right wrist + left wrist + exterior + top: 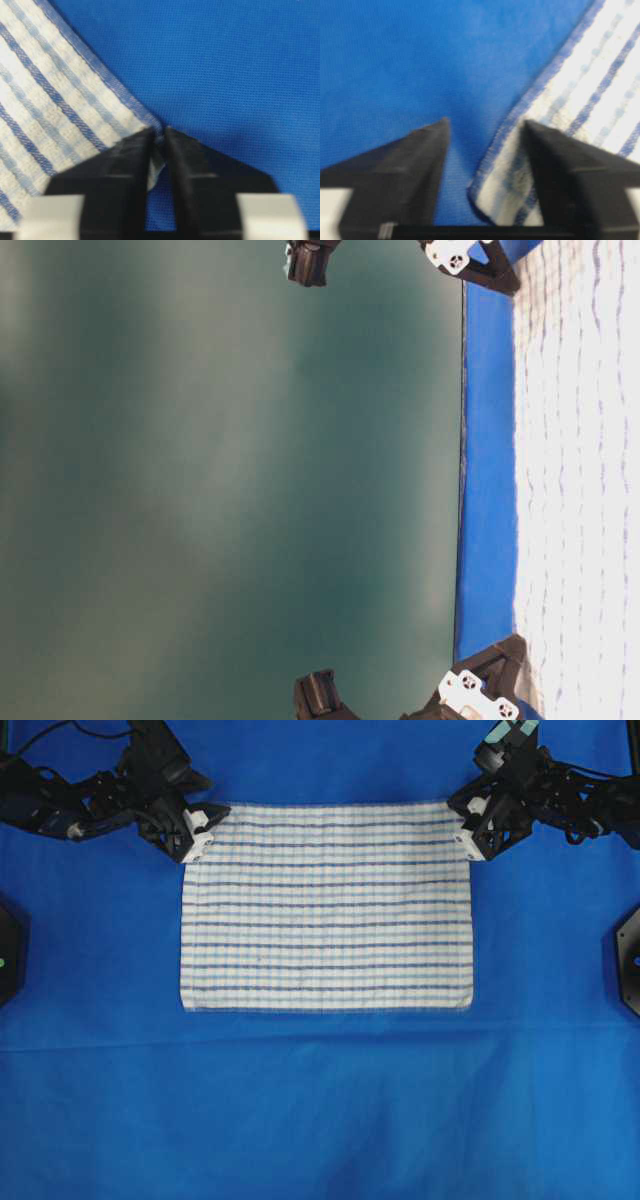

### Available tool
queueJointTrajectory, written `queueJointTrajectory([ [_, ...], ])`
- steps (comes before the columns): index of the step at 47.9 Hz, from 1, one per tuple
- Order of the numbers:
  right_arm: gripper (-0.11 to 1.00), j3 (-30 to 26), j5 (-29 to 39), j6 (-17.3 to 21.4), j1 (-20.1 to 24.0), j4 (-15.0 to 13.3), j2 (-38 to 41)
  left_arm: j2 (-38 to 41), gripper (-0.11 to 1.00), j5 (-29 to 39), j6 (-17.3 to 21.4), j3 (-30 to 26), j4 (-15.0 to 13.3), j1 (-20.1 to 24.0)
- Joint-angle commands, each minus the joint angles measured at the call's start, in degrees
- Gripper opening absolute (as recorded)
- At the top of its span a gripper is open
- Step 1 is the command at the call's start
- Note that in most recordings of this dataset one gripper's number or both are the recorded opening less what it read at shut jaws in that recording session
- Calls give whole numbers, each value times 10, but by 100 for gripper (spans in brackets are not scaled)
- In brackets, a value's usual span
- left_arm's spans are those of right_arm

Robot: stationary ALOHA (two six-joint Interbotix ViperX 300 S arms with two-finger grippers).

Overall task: Fold the blue towel.
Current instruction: 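Lift the far edge with both grippers and fold it toward the near edge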

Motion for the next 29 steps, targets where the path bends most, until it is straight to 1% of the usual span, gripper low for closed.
queueJointTrajectory([
  [1, 6, -8, -3, -2, -1, -1, -4, 0, 37, 11, 2, 4, 0, 0],
  [5, 5, -6, -2, -2, -2, -1, -5, 0, 17, 18, 5, 2, 2, -4],
  [8, 5, -6, -2, -2, -1, -1, -5, 0, 5, 24, 13, 1, 2, -9],
  [9, 5, -7, -1, -2, -1, -1, -4, 1, 3, 25, 18, 1, 2, -11],
  [12, 5, -7, -1, -1, -1, -1, -5, 0, 2, 27, 27, 0, 1, -12],
  [20, 5, -9, -1, -1, -1, -2, -7, -6, 2, 33, 30, -3, 1, -12],
  [29, 5, -9, 1, 0, -1, -1, -31, -45, 2, 55, 33, -15, 1, -9],
])
